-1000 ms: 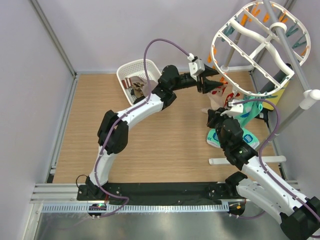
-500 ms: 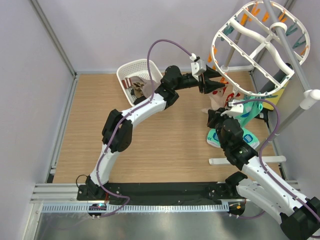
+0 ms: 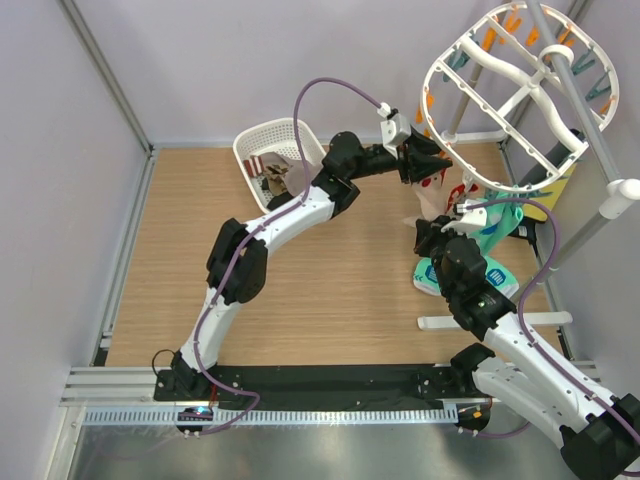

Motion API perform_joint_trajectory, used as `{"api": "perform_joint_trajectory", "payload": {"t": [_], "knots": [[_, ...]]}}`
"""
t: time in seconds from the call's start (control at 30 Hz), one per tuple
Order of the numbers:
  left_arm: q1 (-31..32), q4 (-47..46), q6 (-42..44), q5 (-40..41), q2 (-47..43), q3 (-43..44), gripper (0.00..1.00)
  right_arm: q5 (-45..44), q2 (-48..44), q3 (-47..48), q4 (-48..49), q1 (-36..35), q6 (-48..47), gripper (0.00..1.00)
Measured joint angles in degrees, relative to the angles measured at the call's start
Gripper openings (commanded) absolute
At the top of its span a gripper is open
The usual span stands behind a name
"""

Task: Remove the socks clipped to the hanger
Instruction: Remove the sock from the hanger, then place the sock in the bin.

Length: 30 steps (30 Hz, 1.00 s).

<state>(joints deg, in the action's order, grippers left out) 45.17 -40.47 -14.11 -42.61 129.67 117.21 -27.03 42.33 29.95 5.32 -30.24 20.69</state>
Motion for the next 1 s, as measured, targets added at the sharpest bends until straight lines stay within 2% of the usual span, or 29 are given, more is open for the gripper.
{"api": "perform_joint_trajectory", "payload": {"t": [0.03,0.07,0.17,0.4,0.47,0.5,0.57,0.8,1.0], "knots": [[0.07,0.0,-0.09,0.07,0.0,0.0,0.32,0.0,-0.04,-0.02,0.0,0.0,0.0,0.01],[0.09,0.0,-0.35,0.15,0.0,0.02,0.23,-0.02,-0.11,-0.09,0.0,0.0,0.0,0.01],[0.22,-0.07,-0.66,0.79,0.0,0.0,0.13,0.0,-0.48,-0.2,-0.13,0.0,0.0,0.01],[0.83,-0.07,-0.96,1.07,0.0,0.0,0.1,-0.02,-0.98,-0.28,-0.7,0.09,0.0,0.01],[0.96,-0.07,-0.94,1.33,0.0,0.0,0.26,-0.02,-1.22,-0.33,-0.83,0.09,0.02,0.01],[1.03,-0.13,-0.94,1.68,0.0,-0.15,0.4,0.0,-1.29,-0.33,-0.83,0.09,0.02,0.01],[1.2,-0.92,-1.16,2.1,-0.09,-0.96,0.5,0.07,-1.4,-0.33,-1.01,0.09,0.07,0.01],[1.33,-3.85,-2.27,8.79,-3.48,-12.92,0.66,3.37,-2.75,0.04,-5.05,0.11,0.63,0.01],[0.92,-5.01,-3.28,16.0,-11.8,-28.59,0.73,10.8,-1.4,4.22,-11.47,0.11,1.25,0.01]]}}
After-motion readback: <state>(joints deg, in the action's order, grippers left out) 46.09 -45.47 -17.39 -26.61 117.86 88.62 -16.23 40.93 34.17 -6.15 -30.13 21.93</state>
